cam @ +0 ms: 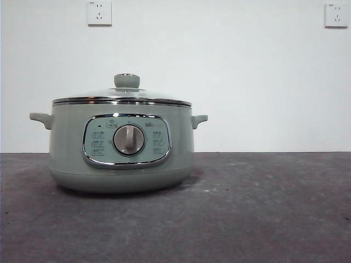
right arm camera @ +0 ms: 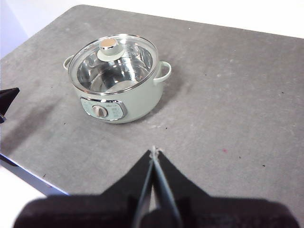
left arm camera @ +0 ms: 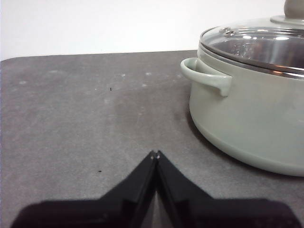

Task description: Pick up the egg,open the lid,put the egg in the pot,close the lid

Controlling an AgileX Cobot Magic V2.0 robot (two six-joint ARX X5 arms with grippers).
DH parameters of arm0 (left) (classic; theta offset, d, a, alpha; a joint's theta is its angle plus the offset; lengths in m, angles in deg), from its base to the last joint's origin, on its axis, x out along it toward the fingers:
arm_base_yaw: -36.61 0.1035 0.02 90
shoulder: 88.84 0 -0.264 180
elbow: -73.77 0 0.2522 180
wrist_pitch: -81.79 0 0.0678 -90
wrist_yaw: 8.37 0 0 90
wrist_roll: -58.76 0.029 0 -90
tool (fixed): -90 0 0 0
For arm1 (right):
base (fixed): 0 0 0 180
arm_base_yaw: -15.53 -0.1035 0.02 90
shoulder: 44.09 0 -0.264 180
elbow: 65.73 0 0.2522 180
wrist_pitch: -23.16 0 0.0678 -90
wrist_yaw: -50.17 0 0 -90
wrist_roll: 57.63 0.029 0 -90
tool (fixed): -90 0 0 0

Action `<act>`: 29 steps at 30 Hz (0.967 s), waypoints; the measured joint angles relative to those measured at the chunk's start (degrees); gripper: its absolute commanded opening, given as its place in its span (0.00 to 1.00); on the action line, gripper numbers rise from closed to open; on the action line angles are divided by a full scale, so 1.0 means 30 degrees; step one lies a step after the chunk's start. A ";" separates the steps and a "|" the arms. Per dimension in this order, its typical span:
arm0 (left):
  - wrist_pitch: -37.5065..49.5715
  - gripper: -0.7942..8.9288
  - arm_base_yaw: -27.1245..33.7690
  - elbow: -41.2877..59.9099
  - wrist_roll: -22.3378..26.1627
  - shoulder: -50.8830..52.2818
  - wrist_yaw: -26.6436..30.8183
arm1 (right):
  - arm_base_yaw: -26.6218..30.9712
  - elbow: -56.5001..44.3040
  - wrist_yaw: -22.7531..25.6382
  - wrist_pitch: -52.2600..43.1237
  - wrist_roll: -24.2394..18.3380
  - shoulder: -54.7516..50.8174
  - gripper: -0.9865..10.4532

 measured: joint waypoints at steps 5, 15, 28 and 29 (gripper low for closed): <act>0.0022 0.08 0.0000 0.0000 -0.0255 0.0000 -0.0029 | 0.0000 0.0000 0.0000 0.0000 0.0000 0.0000 0.09; 0.0022 0.08 0.0000 0.0000 -0.0313 -0.0335 -0.0022 | 0.0000 0.0000 0.0000 0.0000 0.0000 0.0000 0.09; 0.0022 0.08 0.0000 0.0000 -0.0313 -0.0517 -0.0022 | 0.0080 0.0000 0.1100 -0.0007 -0.0634 0.0000 0.09; 0.0022 0.08 0.0000 0.0000 -0.0313 -0.0517 -0.0022 | 0.0299 0.0000 0.1661 -0.0022 -0.0787 -0.0015 0.09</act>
